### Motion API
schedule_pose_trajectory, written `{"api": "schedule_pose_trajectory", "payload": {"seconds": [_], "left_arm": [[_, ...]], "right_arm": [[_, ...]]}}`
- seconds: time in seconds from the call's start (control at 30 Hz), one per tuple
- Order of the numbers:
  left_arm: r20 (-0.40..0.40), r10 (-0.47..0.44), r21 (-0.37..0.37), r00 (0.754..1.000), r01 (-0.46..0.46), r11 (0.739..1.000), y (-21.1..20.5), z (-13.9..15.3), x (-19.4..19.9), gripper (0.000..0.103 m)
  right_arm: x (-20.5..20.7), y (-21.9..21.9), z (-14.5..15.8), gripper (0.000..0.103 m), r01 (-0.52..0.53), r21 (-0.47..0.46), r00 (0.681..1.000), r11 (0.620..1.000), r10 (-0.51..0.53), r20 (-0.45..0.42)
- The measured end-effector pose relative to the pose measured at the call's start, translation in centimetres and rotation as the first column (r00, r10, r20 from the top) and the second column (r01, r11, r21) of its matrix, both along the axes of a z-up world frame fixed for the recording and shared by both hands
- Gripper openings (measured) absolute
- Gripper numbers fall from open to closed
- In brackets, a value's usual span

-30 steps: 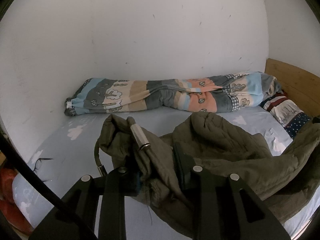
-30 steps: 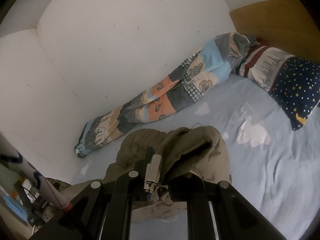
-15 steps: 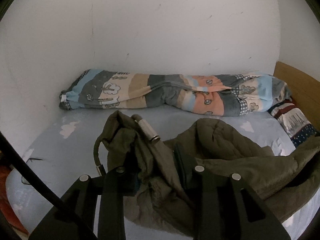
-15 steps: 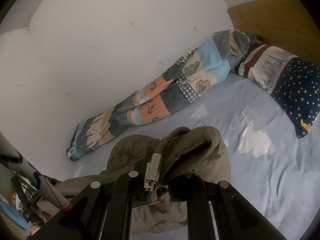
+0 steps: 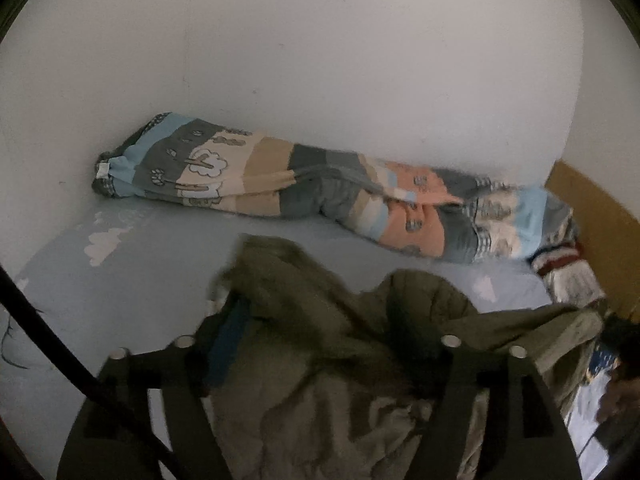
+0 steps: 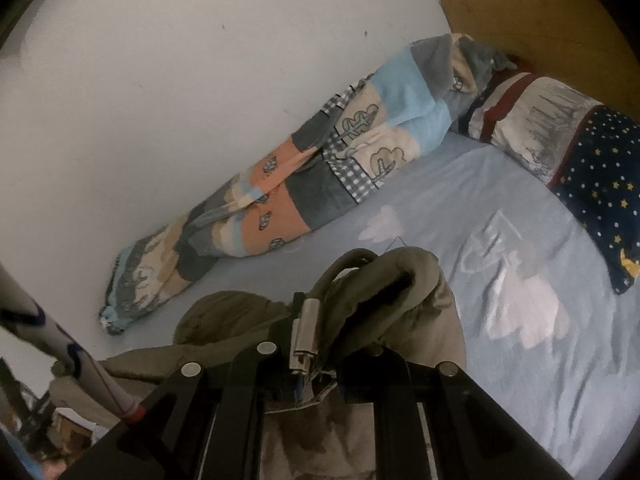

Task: Fold large clothes
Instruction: 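Lower the folded hem onto the jacket and open both grippers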

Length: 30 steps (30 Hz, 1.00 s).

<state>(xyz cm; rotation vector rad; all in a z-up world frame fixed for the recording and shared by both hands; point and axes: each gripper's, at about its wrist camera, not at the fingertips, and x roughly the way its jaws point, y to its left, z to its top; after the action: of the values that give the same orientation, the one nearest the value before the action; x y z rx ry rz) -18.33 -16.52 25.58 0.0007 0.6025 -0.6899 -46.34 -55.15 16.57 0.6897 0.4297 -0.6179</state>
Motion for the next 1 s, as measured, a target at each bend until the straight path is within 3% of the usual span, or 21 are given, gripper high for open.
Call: {"api": "schedule_pose_trajectory", "payload": {"seconds": [0.1, 0.27, 0.37, 0.47, 0.57, 0.73, 0.8, 0.9, 1.0], "left_arm": [[0.022, 0.046, -0.003, 0.999, -0.046, 0.999, 1.2, 0.0, 0.8, 0.072], [0.081, 0.048, 0.006, 0.996, -0.048, 0.999, 1.2, -0.5, -0.1, 0.072], [0.083, -0.022, 0.022, 0.996, 0.02, 1.0, -0.6, -1.3, -1.7, 0.072], [0.052, -0.155, 0.09, 0.987, 0.15, 0.985, -4.7, -3.6, -3.4, 0.073], [0.058, -0.209, 0.186, 0.976, 0.195, 0.963, -8.7, -7.3, -5.1, 0.073], [0.002, -0.186, 0.262, 0.983, 0.179, 0.948, -12.1, -11.7, -3.9, 0.073], [-0.023, -0.163, 0.264, 0.986, 0.164, 0.951, -12.6, -12.7, -2.8, 0.073], [-0.044, -0.148, 0.265, 0.988, 0.155, 0.952, -13.2, -13.6, -1.8, 0.073], [-0.037, -0.139, 0.286, 0.99, 0.144, 0.947, -13.9, -14.4, -1.4, 0.075]], "right_arm": [[1.2, -1.3, -1.2, 0.012, 0.022, 0.022, 1.0, 1.0, -0.022, -0.017], [3.3, -3.2, -3.3, 0.012, 0.056, 0.032, 0.997, 0.998, -0.054, -0.062], [4.5, -4.2, -4.3, 0.012, 0.077, 0.035, 0.993, 0.996, -0.074, -0.089], [5.4, -5.0, -5.2, 0.012, 0.091, 0.052, 0.99, 0.994, -0.085, -0.108], [5.8, -5.8, -6.0, 0.014, 0.1, 0.094, 0.991, 0.991, -0.09, -0.103], [4.7, -6.9, -6.3, 0.026, 0.067, 0.186, 0.998, 0.98, -0.064, -0.025], [3.8, -6.9, -5.9, 0.039, 0.038, 0.197, 0.999, 0.98, -0.042, 0.015], [2.0, -6.5, -4.6, 0.052, 0.022, 0.162, 0.997, 0.986, -0.033, 0.067], [1.1, -5.5, -3.6, 0.052, -0.004, 0.099, 0.998, 0.995, -0.002, 0.06]]}}
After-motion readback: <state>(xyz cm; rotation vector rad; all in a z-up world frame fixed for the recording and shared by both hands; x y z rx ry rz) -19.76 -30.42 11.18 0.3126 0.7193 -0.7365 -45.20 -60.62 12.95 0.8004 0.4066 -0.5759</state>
